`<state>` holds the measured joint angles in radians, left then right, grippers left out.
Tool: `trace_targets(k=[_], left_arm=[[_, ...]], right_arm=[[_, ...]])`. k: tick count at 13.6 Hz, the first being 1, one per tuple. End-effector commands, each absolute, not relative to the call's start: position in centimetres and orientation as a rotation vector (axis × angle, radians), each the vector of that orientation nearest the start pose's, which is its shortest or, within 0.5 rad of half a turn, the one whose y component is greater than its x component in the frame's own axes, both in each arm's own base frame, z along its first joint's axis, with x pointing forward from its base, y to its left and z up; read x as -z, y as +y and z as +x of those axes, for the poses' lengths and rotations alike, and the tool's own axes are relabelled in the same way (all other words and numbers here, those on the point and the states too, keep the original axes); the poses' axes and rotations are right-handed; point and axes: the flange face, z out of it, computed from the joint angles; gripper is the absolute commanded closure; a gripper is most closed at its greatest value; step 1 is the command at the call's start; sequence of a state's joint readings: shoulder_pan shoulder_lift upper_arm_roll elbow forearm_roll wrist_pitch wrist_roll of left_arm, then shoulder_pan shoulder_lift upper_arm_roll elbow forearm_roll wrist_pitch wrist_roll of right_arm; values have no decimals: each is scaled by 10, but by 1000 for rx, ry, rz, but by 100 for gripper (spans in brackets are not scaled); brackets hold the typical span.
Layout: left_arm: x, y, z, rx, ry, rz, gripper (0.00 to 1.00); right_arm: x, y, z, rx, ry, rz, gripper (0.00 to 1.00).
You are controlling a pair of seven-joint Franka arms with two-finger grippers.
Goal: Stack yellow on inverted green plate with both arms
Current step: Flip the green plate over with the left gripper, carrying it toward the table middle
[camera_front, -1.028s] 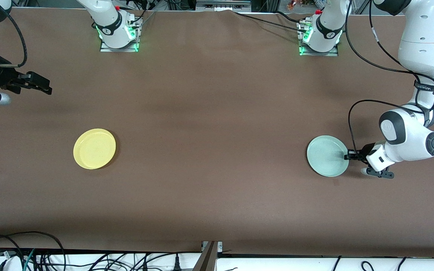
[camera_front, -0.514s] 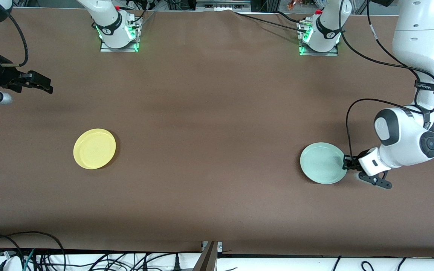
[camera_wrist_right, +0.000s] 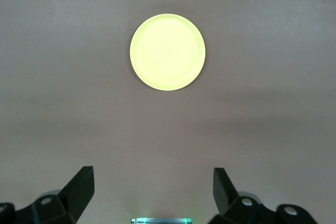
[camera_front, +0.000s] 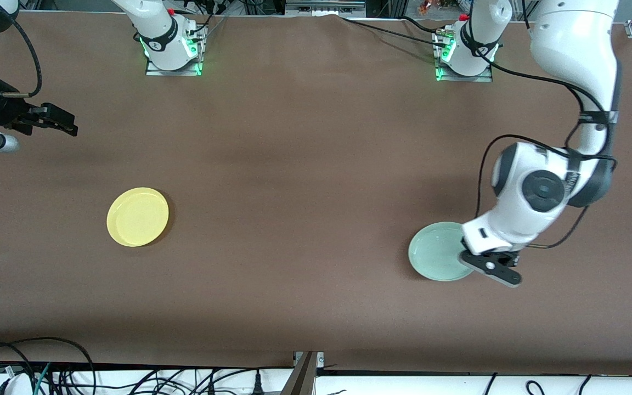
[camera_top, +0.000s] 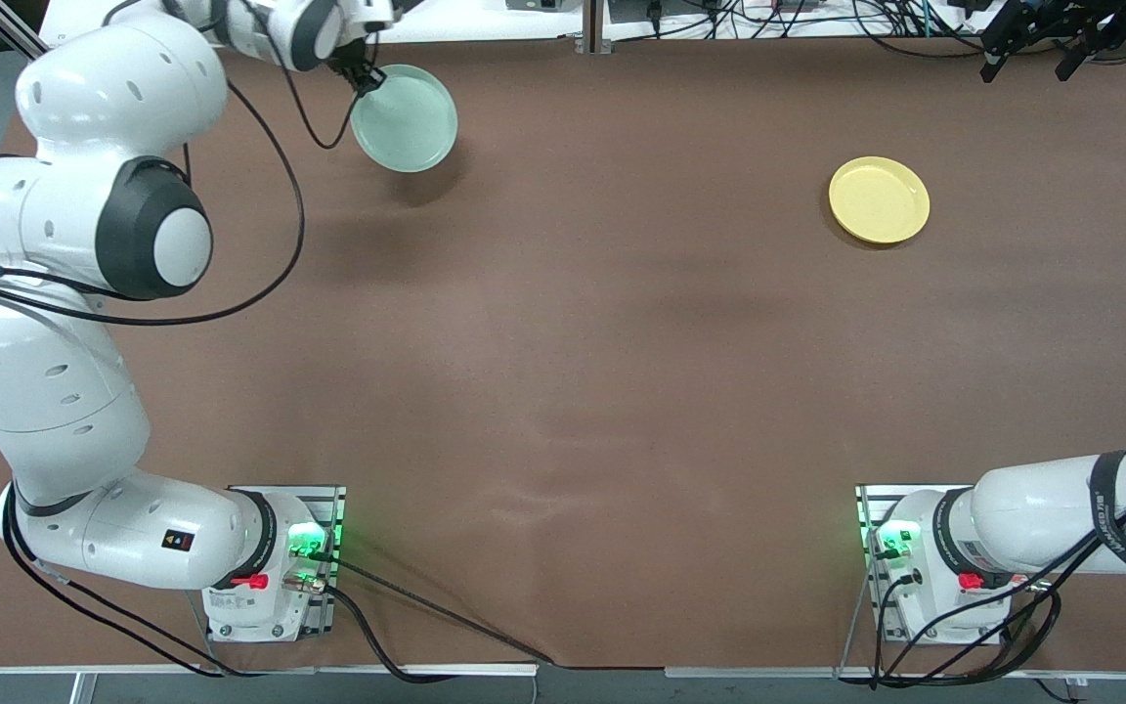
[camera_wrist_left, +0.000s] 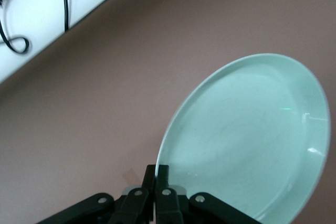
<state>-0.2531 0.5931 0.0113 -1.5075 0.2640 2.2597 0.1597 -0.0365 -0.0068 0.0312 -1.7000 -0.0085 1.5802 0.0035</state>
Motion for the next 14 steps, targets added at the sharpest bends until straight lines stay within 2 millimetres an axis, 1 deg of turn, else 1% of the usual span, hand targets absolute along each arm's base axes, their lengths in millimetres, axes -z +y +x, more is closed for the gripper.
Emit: trace_targets(k=[1,3,5,7,9,10,12,13,14], left_arm=[[-350,-220,693,315,850,-2626,100],[-352,-256,683,363,919,-2492,100],[-362,-299,672,442,985,-2366,100],[-364,-328,662,479,1076,-2217,100],[-363,-353,648,515,1102,-2131,100],[-356,-364,640,504,1060,-2085,100],[-331,-398,615,575,897,-2000,100],[-318,-416,601,608,865,-1965,100],[-312,-420,597,608,842,-1948,100]], right_arm=[[-574,-2,544,-184,11,-3149,0],[-574,-2,544,-184,11,-3148,0],[-574,-2,544,-184,16,-3148,0],[-574,-1,544,-184,16,-3148,0],[-574,-1,544,-184,16,-3147,0],[-574,-2,544,-184,19,-3146,0],[-574,-1,544,-184,26,-3147,0],[-575,0,544,-179,28,-3149,0],[-575,0,545,-172,28,-3149,0]])
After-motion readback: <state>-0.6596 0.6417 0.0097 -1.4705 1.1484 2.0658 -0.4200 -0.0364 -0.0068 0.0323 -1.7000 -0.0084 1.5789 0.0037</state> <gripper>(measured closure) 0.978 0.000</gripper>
